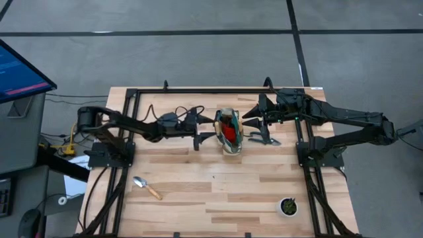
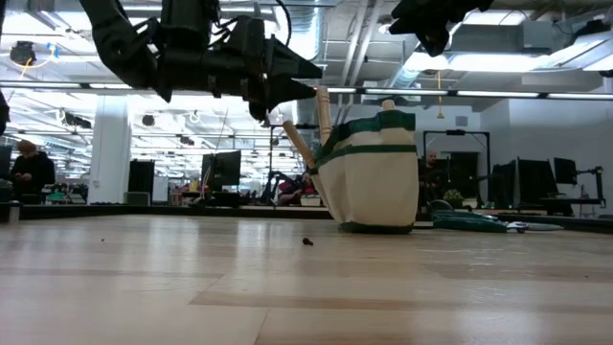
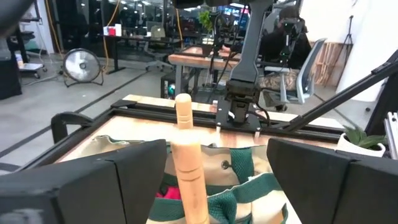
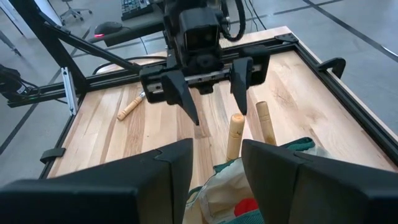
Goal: Pick & Place Garden tools in Gardening bag
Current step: Put the trowel into the gardening bag, then put the shear scissors into the gardening bag
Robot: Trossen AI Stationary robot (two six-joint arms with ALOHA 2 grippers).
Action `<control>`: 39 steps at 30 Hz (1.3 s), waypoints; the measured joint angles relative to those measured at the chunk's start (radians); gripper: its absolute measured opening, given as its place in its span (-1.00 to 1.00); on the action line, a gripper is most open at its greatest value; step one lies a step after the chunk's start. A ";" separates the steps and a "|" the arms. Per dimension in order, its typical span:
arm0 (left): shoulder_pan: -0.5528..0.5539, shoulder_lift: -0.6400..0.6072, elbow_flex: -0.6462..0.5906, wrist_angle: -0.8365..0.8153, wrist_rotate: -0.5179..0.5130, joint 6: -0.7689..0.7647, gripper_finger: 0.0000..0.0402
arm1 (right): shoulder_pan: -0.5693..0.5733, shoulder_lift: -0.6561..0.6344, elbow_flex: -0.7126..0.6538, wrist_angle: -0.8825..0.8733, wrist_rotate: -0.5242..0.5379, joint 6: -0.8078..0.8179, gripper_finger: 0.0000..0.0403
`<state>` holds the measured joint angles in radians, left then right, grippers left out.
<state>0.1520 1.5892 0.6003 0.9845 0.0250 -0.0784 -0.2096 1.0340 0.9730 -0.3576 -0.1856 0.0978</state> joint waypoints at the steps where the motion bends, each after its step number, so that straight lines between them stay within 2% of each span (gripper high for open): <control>1: 0.000 -0.015 -0.001 -0.013 0.000 0.000 0.34 | 0.000 0.000 0.000 0.000 0.000 0.000 -0.35; 7: -0.003 -0.170 -0.001 -0.070 -0.052 0.035 0.27 | 0.000 0.000 0.000 0.000 0.000 0.000 -0.35; 12: -0.011 -0.351 0.000 -0.146 -0.089 0.021 0.06 | 0.000 0.000 0.000 -0.001 0.000 0.000 -0.35; 14: -0.035 -0.442 0.000 -0.261 -0.089 0.005 -0.12 | 0.000 0.000 0.000 -0.001 0.000 0.000 -0.35; 17: -0.087 -0.574 0.000 -0.524 -0.090 -0.055 -0.46 | 0.000 0.000 0.000 -0.001 0.000 0.000 -0.35; 20: -0.146 -0.683 0.000 -0.809 -0.119 -0.174 -0.80 | 0.000 0.000 0.000 -0.001 0.000 0.000 -0.35; 22: -0.184 -0.737 0.000 -0.950 -0.127 -0.287 -0.95 | 0.000 0.000 0.000 -0.001 0.000 -0.001 -0.35; 26: -0.264 -0.793 0.000 -1.131 -0.130 -0.482 -0.99 | 0.000 0.000 0.000 -0.001 0.000 -0.002 -0.35; 30: -0.349 -0.793 0.000 -1.265 -0.105 -0.616 -0.99 | -0.002 0.011 0.001 -0.015 0.015 -0.006 -0.35; 35: -0.433 -0.761 -0.001 -1.366 -0.079 -0.772 -0.99 | -0.018 0.057 0.001 -0.218 0.260 0.080 -0.39; 39: -0.467 -0.749 -0.001 -1.366 -0.079 -0.814 -0.99 | -0.064 0.120 0.000 -0.377 0.279 0.147 -0.41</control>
<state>-0.3150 0.8397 0.5995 -0.3812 -0.0540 -0.8926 -0.2732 1.1544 0.9731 -0.7347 0.0936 0.2444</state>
